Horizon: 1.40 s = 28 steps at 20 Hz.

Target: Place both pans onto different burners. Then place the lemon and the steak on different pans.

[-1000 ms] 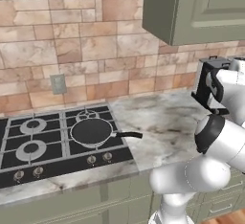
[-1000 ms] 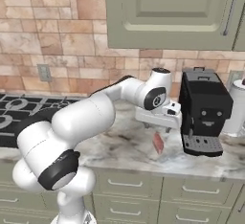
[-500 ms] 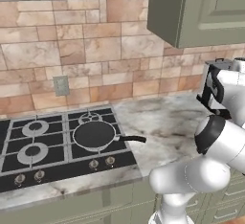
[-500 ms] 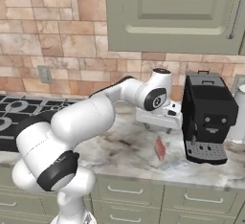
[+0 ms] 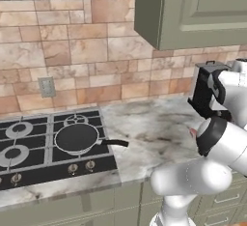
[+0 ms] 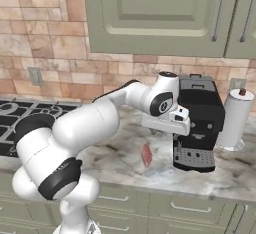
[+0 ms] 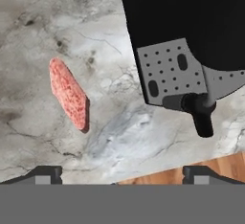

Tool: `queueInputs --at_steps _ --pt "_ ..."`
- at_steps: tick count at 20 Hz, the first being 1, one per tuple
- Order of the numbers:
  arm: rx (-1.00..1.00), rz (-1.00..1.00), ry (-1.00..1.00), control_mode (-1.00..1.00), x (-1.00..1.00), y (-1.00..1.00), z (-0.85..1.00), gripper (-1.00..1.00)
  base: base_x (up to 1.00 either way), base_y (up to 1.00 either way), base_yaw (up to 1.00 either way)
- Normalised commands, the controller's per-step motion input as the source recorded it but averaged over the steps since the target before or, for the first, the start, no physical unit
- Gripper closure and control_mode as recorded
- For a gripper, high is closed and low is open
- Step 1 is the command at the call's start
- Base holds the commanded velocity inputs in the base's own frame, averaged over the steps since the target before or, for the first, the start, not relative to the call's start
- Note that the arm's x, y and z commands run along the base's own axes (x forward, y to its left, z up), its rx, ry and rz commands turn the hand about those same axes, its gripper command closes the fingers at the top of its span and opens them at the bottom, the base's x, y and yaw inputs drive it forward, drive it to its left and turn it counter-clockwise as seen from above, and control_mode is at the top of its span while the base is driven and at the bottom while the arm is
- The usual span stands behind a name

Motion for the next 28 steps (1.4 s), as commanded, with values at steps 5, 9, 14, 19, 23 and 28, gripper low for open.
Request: queueInputs --at_steps 5,9,14,19,23,28 --pt "0.0 0.0 0.0 1.0 0.0 0.0 0.0 -1.0 0.15 -0.09 0.0" --pt "0.0 0.0 0.0 1.0 0.0 0.0 0.0 -1.0 0.21 0.0 0.0" --pt "0.0 0.0 0.0 1.0 0.0 0.0 0.0 -1.0 0.31 0.0 0.0" --pt "0.0 0.0 0.0 -1.0 0.15 0.0 -0.08 -1.0 0.12 0.0 0.0" --pt "0.0 0.0 0.02 -1.0 0.16 0.3 -0.24 -1.0 0.0 0.0 0.0" --pt "0.01 0.0 0.04 -1.0 0.05 0.39 -0.37 -1.0 0.0 0.0 0.0"
